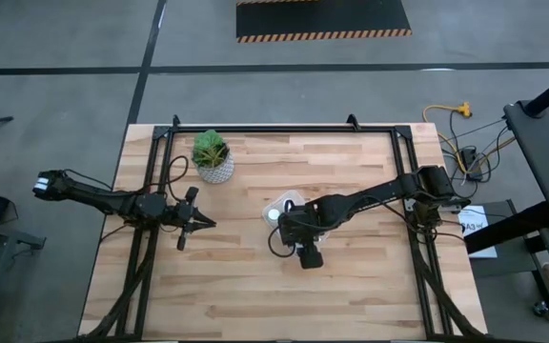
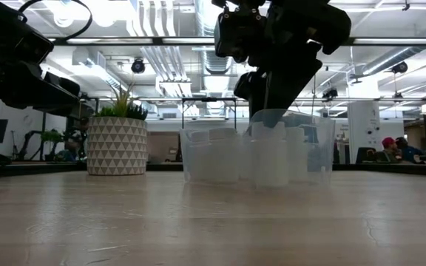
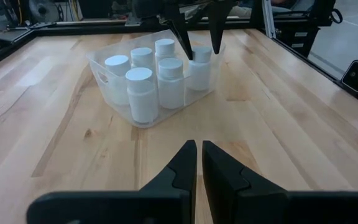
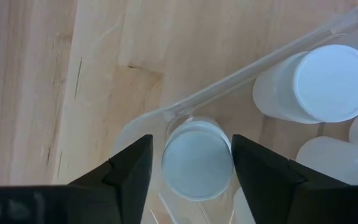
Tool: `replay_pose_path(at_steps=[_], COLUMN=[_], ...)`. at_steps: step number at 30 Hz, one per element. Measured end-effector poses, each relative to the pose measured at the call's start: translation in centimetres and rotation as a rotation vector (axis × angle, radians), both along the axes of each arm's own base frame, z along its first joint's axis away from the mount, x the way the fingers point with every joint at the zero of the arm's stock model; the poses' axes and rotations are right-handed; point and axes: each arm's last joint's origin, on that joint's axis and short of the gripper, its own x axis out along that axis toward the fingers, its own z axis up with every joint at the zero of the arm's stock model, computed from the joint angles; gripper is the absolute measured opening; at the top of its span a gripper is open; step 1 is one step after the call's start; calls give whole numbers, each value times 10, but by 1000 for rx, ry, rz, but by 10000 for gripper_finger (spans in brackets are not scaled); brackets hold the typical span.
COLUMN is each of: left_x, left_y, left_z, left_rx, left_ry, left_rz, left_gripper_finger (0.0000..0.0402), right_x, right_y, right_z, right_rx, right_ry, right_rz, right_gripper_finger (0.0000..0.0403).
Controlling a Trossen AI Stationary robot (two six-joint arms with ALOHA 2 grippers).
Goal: Pick and place pill bottles into a basket
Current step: Put the white medicine bottle in the transparent bin, then return to Home Position
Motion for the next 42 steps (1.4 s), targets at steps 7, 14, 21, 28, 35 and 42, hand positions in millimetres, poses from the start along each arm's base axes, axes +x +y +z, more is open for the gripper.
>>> replay_pose_path(at_steps=[7, 14, 21, 28, 35, 42], left_x=[0, 0, 0, 0, 0, -1], left_y=[0, 0, 0, 0, 0, 0], left_z=[0, 0, 0, 0, 1, 3], left_rx=[0, 0, 1, 2, 9, 48], left_ry=[0, 0, 0, 0, -8, -36], left_rz=[0, 0, 0, -1, -4, -18], left_gripper_finger=[8, 8, 8, 8, 8, 8], right_x=[0, 2, 2, -1, -21, -56], right_y=[0, 0, 0, -2, -9, -16], right_z=[0, 3, 22, 56, 102, 123], right_rx=[-4, -4, -15, -45, -132, -142], right_ry=[-4, -13, 1, -89, -303, -543], right_rz=[-6, -4, 18, 29, -13, -30], right_gripper_finger=[262, 298, 303, 292, 278, 258])
